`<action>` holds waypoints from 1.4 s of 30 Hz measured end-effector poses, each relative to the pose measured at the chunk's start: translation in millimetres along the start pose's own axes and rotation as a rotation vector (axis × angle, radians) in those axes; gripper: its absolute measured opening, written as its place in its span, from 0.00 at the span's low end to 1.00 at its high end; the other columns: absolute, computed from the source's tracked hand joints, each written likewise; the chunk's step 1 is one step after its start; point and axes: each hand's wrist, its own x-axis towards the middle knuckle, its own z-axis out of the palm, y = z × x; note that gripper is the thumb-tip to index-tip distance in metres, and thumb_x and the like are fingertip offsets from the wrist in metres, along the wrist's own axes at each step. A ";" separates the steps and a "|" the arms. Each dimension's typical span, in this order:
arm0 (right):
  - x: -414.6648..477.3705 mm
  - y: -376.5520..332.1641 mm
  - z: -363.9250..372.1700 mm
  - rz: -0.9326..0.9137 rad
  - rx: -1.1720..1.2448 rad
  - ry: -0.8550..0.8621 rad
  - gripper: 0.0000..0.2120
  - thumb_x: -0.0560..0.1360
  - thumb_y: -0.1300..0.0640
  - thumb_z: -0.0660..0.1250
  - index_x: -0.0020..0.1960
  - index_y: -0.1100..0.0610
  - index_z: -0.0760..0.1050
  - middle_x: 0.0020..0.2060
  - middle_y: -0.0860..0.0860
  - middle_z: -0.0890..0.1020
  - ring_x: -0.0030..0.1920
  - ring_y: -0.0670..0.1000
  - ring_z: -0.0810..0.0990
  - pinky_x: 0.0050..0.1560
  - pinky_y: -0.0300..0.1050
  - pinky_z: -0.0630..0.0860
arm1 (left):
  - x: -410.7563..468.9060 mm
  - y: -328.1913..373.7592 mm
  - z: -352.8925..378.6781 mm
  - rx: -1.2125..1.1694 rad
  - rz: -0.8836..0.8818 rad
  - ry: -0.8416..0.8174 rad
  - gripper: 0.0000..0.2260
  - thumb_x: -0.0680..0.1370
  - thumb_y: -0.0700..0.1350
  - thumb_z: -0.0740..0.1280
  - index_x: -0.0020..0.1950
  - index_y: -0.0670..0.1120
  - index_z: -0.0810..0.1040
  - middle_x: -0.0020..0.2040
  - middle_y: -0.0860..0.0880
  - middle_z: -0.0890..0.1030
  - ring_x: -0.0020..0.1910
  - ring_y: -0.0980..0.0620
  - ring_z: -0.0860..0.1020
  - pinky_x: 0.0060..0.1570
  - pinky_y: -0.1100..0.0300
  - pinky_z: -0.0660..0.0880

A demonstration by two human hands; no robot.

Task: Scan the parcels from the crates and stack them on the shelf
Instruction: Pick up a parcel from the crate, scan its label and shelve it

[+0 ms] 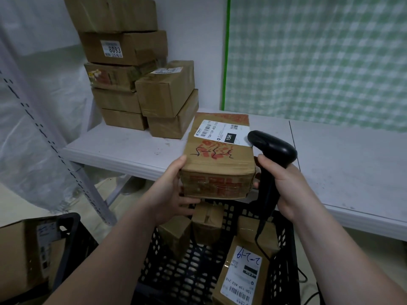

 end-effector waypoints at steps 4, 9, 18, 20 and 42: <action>0.3 -0.7 -1.9 -0.020 -0.067 -0.025 0.09 0.77 0.57 0.66 0.57 0.51 0.76 0.44 0.43 0.86 0.43 0.43 0.84 0.38 0.42 0.77 | -3.8 5.3 0.3 -0.051 0.108 0.099 0.20 0.78 0.60 0.57 0.65 0.51 0.72 0.59 0.42 0.79 0.58 0.40 0.78 0.53 0.43 0.75; -0.9 -1.6 -1.2 -0.109 -0.223 0.027 0.14 0.74 0.58 0.70 0.59 0.58 0.77 0.45 0.59 0.82 0.40 0.50 0.80 0.33 0.38 0.76 | -13.3 24.1 -10.0 -0.085 0.447 0.354 0.07 0.80 0.50 0.59 0.49 0.51 0.75 0.47 0.49 0.76 0.48 0.51 0.76 0.41 0.53 0.75; -10.4 0.5 8.4 -0.216 -0.466 -0.005 0.06 0.72 0.56 0.73 0.47 0.56 0.80 0.30 0.49 0.81 0.29 0.44 0.80 0.30 0.34 0.74 | -16.6 27.6 -33.5 0.009 0.735 0.533 0.19 0.61 0.59 0.69 0.50 0.57 0.81 0.61 0.45 0.78 0.58 0.46 0.78 0.50 0.54 0.76; -11.8 1.4 9.5 -0.218 -0.460 -0.027 0.06 0.72 0.57 0.73 0.47 0.58 0.80 0.29 0.48 0.80 0.28 0.44 0.79 0.29 0.34 0.73 | -13.9 27.4 -35.9 0.063 0.746 0.551 0.16 0.62 0.59 0.69 0.48 0.61 0.82 0.62 0.44 0.77 0.60 0.44 0.77 0.56 0.49 0.77; -10.7 0.9 7.2 -0.261 -0.458 -0.068 0.07 0.73 0.57 0.71 0.49 0.59 0.82 0.29 0.52 0.80 0.31 0.49 0.79 0.35 0.43 0.77 | -4.6 23.1 -44.5 0.151 0.777 0.568 0.20 0.64 0.61 0.69 0.55 0.59 0.82 0.65 0.44 0.74 0.63 0.44 0.75 0.62 0.41 0.74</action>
